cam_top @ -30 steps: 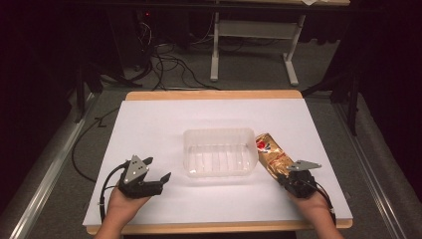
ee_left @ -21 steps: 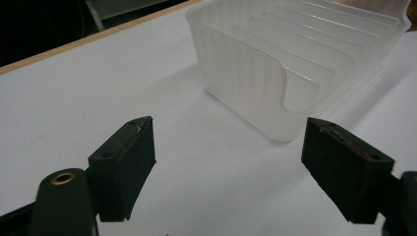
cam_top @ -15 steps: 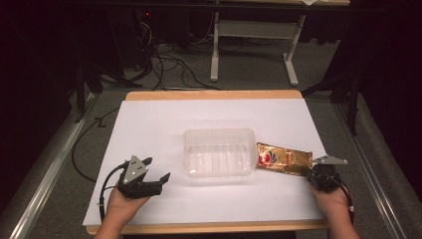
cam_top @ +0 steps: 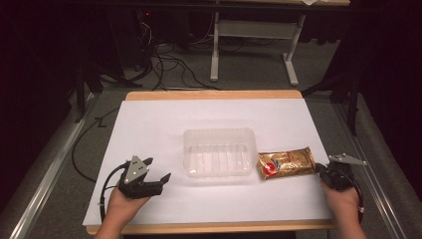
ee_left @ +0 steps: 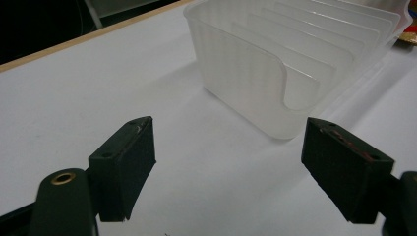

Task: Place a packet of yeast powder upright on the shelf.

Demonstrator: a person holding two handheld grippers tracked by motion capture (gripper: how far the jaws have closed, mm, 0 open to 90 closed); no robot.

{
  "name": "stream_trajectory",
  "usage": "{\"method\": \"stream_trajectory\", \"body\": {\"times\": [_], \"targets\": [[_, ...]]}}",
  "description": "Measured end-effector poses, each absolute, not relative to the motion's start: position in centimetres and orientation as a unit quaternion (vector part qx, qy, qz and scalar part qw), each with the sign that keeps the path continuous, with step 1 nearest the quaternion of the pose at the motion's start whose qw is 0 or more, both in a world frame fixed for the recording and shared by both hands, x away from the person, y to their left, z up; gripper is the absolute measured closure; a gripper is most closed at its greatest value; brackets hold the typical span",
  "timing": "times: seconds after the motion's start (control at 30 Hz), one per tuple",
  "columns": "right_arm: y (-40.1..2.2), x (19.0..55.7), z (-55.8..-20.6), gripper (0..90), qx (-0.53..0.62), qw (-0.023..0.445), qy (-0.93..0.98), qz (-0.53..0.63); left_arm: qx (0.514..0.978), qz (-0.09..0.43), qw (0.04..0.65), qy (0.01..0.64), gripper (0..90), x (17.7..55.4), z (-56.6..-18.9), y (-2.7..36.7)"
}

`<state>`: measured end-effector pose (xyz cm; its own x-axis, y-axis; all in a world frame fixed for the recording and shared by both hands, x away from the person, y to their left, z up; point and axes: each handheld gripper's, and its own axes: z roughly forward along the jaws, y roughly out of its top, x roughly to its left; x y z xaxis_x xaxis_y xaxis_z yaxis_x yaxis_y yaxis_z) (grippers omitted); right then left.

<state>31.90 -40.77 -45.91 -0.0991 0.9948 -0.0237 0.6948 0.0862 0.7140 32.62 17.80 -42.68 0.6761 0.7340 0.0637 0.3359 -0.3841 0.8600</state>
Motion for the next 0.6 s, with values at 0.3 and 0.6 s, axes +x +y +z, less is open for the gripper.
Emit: {"method": "stream_trajectory", "body": {"times": [0.3,0.6], "targets": [[-42.9,31.1,-46.2,66.9,0.657,0.206,0.605,0.399,0.804,0.224,0.438,0.333,21.2,32.5,-42.8,17.6],[-44.4,31.4,-47.8,52.0,0.698,0.114,0.543,0.453,0.807,0.224,0.433,0.333,21.2,32.5,-43.0,17.4]]}}
